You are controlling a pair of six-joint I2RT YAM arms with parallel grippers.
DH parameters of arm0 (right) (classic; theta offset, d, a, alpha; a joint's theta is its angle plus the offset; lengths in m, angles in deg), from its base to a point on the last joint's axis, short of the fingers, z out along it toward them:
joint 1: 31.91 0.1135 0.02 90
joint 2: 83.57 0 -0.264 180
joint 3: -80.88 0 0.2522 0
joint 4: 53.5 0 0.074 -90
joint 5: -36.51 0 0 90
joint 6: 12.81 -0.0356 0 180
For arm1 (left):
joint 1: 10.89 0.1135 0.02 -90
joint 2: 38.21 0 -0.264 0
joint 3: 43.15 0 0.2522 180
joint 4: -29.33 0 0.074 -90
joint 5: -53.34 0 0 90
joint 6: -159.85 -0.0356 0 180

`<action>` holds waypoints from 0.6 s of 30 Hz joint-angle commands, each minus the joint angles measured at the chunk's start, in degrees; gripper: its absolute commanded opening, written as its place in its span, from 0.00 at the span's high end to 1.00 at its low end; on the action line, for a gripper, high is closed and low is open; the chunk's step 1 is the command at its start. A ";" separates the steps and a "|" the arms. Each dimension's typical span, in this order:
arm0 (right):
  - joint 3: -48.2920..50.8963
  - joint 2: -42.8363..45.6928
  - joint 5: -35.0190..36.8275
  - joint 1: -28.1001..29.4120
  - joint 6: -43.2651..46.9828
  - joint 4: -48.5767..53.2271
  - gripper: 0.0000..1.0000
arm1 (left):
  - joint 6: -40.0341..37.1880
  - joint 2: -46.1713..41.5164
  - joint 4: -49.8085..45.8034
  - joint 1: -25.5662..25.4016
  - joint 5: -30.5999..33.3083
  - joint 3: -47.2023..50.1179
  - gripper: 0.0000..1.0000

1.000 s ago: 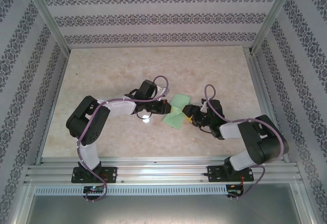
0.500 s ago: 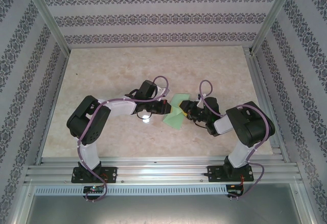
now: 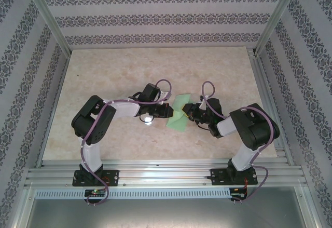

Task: Fold a paper plane with a square sheet of paper (fold left side to right side)
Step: Turn over the paper at the center of the table.

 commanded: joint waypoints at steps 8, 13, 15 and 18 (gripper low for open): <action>-1.63 10.06 -0.10 0.32 5.54 8.40 1.00 | -0.06 -12.12 2.38 5.00 -0.02 7.66 0.53; -2.95 22.87 -1.37 0.40 8.11 17.95 1.00 | 5.80 -26.69 8.90 11.18 -3.73 18.42 0.27; -4.67 28.69 -1.59 0.48 9.45 24.07 1.00 | 9.67 -32.15 12.13 12.77 -5.15 21.88 0.14; -7.84 36.67 -1.74 0.58 10.43 31.32 1.00 | 16.68 -39.99 18.06 13.45 -6.19 25.96 0.00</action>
